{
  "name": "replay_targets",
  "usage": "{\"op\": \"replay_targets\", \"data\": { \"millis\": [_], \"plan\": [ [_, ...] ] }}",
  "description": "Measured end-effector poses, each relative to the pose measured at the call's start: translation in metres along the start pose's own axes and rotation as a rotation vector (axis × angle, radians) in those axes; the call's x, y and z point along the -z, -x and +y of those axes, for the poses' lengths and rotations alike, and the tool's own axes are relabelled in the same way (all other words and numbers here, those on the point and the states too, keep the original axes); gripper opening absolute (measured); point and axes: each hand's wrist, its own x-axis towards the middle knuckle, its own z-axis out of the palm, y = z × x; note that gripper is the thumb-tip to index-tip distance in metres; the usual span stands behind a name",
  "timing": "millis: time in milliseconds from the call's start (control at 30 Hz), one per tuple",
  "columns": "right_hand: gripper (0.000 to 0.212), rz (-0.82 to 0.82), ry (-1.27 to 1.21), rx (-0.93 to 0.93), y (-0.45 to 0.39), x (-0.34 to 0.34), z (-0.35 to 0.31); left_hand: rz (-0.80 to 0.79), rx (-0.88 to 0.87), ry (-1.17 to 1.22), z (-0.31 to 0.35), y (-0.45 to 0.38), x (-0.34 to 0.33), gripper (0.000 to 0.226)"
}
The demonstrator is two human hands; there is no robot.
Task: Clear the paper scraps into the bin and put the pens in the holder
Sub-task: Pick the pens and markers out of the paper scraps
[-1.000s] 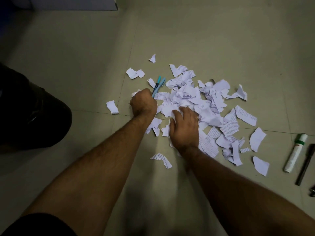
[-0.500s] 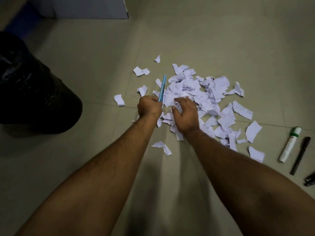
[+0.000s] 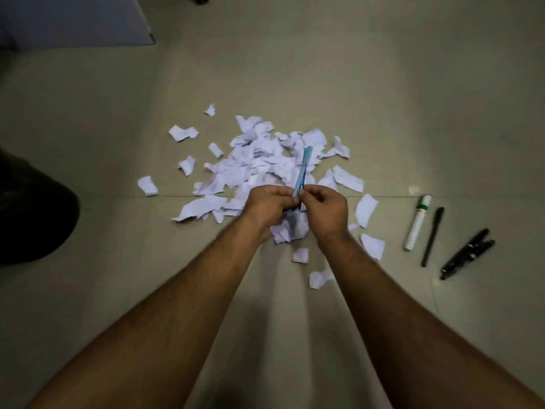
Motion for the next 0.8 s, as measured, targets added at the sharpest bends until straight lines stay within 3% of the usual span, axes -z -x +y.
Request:
{"op": "replay_targets", "data": {
  "millis": [100,267,400,567,800],
  "plan": [
    [0.011,0.111,-0.029,-0.074,0.005,0.054,0.008,-0.108,0.032,-0.054,-0.009,0.011,-0.048,0.018],
    [0.011,0.498,-0.066,-0.197,0.025,0.153,0.033,-0.152,0.011,-0.237,-0.028,0.032,-0.152,0.016],
    [0.013,0.777,0.058,-0.287,0.050,0.229,0.047,-0.264,-0.211,-0.589,-0.045,0.067,-0.235,0.010],
    [0.018,0.856,0.102,-0.406,0.058,0.265,0.063,-0.254,-0.383,-0.875,-0.058,0.092,-0.285,0.017],
    [0.018,0.868,0.096,-0.431,0.058,0.265,0.062,-0.321,-0.531,-1.090,-0.075,0.093,-0.291,0.019]
  ]
}}
